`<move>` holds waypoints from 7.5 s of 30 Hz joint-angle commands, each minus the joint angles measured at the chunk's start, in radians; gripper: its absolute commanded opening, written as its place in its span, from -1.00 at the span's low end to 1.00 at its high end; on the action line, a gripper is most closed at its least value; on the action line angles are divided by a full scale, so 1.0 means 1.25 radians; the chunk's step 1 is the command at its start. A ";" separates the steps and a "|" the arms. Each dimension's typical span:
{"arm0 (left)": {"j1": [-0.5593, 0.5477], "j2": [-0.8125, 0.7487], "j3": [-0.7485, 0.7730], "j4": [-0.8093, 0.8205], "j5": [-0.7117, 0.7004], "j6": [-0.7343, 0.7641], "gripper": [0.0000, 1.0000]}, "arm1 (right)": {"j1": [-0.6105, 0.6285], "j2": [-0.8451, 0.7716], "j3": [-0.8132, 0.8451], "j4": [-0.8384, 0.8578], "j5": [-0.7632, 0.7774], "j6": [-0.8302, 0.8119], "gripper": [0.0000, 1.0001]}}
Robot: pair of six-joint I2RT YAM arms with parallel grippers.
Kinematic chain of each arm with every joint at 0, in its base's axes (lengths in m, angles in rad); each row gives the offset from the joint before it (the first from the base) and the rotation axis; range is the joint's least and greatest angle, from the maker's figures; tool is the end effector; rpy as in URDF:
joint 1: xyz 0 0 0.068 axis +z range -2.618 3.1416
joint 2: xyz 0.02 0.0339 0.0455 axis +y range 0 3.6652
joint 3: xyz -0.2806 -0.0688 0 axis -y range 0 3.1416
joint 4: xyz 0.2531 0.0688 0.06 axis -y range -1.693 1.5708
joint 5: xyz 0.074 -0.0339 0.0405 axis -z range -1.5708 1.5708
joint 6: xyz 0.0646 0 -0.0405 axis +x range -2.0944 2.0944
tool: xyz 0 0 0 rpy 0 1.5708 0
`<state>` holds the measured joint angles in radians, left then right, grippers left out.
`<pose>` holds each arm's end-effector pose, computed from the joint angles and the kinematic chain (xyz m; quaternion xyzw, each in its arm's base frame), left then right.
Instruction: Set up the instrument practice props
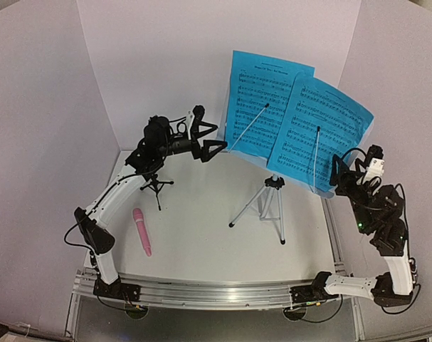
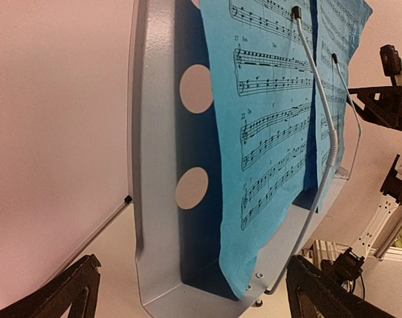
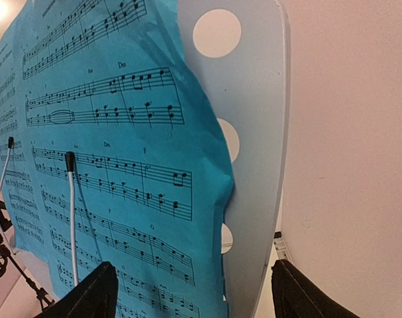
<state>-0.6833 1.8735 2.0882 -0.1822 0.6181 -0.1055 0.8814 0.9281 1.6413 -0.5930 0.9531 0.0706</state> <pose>0.3368 -0.3224 0.4980 0.3982 0.5729 -0.4583 0.5506 0.1135 0.0549 0.5624 0.0830 0.6770 0.0342 0.7304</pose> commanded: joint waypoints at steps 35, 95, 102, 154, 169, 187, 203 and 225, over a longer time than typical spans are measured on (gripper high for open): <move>-0.018 -0.012 -0.026 0.082 -0.070 0.104 -0.67 | -0.003 -0.035 -0.031 0.002 0.001 0.033 0.55; 0.000 -0.311 -0.318 0.107 -0.151 0.181 0.44 | -0.002 0.010 0.087 -0.061 -0.419 0.015 0.55; 0.002 -0.426 -0.393 0.073 -0.260 0.206 0.65 | -0.003 0.080 0.135 -0.059 -0.638 0.002 0.55; 0.317 -0.347 -1.067 -0.188 -0.572 -0.360 0.56 | 0.223 0.638 -0.458 0.290 -0.480 0.386 0.57; 0.318 -0.222 -1.059 -0.153 -0.586 -0.376 -0.29 | 0.223 0.572 -0.509 0.290 -0.435 0.414 0.57; 0.456 -0.507 -0.767 -0.331 -0.700 -0.301 -1.00 | 0.223 0.617 -0.448 0.291 -0.469 0.365 0.59; 0.353 -0.531 -0.638 0.396 -0.244 0.190 -1.00 | 0.223 0.612 -0.446 0.296 -0.480 0.376 0.57; 0.317 -0.461 -0.720 0.556 -0.313 0.026 -1.00 | 0.223 0.559 -0.471 0.298 -0.452 0.379 0.57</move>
<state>-0.2890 1.3385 1.2331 0.4754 0.2746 -0.0247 1.1610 1.6867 1.0595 -0.2329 0.3614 0.5395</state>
